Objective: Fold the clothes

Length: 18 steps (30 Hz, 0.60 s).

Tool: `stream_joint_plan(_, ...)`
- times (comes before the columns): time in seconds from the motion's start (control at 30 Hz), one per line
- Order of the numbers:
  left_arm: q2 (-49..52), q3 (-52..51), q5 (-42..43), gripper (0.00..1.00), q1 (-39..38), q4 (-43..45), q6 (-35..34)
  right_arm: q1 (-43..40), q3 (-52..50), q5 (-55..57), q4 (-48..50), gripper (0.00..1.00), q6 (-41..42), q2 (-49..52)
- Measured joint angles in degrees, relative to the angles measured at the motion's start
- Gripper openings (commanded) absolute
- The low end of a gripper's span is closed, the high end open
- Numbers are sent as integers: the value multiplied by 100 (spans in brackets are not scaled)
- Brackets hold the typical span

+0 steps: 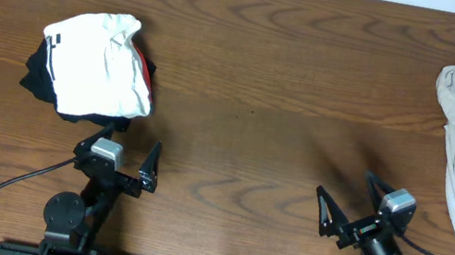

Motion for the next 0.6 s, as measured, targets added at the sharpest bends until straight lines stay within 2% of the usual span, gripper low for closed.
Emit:
stream_joint_plan(0.1, 120, 157, 118, 98, 0, -175, -407, 0, 588, 83, -179, 99, -15, 616)
stream_joint_plan(0.23, 835, 1117, 197, 98, 0, -866, -706, 0, 1845, 426, -1005, 99, -140, 2037)
stream_joint_plan(0.43, 3174, 3689, 258, 98, 0, -2706, -859, -2, 4293, 1130, -2935, 99, -612, 4861)
stream_joint_plan(0.6, 5276, 5818, 269, 98, 0, -4017, -918, -2, 6516, 1198, -4212, 99, -984, 6913)
